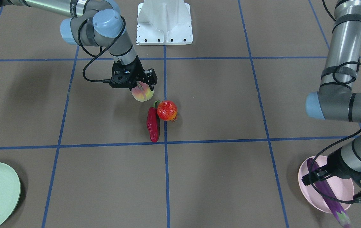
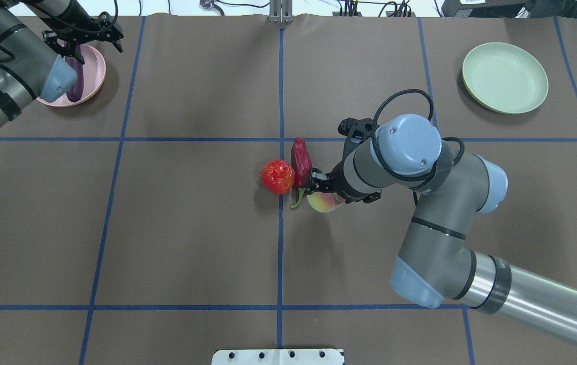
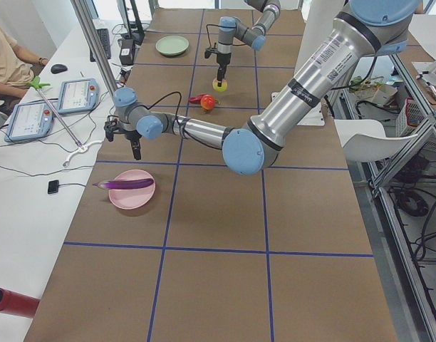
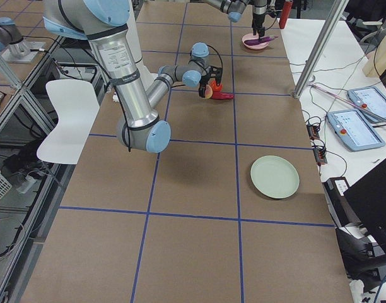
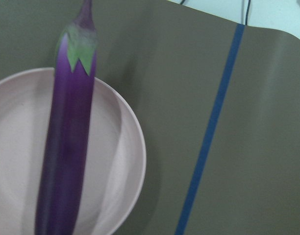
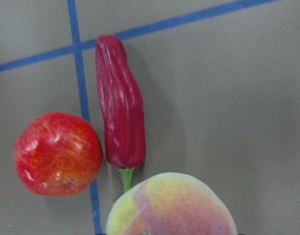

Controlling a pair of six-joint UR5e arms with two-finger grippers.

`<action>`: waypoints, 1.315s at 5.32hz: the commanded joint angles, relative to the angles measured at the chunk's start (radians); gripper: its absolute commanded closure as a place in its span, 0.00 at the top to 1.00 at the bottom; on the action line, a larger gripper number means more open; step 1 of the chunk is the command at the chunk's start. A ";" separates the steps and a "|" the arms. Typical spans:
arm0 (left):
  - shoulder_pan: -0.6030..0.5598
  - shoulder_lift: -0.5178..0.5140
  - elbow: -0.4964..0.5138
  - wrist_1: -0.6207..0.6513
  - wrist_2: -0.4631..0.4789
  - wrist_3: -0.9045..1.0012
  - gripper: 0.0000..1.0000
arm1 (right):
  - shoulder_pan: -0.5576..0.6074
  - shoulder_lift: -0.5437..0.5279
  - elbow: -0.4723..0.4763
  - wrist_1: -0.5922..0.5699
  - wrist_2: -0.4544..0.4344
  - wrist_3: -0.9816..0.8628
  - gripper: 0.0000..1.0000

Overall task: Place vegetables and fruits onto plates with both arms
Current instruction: 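Carry peach to green plate with right gripper while left gripper reaches for chili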

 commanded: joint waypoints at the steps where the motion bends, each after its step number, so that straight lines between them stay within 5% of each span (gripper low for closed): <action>1: 0.128 0.003 -0.181 -0.001 -0.016 -0.307 1.00 | 0.194 -0.019 -0.008 -0.026 0.089 -0.130 0.00; 4: 0.311 -0.087 -0.265 0.094 0.073 -0.550 1.00 | 0.447 0.000 -0.280 -0.058 0.148 -0.503 0.00; 5: 0.352 -0.176 -0.256 0.221 0.089 -0.536 1.00 | 0.518 0.028 -0.384 -0.058 0.150 -0.595 0.00; 7: 0.421 -0.253 -0.192 0.212 0.244 -0.381 1.00 | 0.579 0.052 -0.590 0.033 0.143 -0.643 0.00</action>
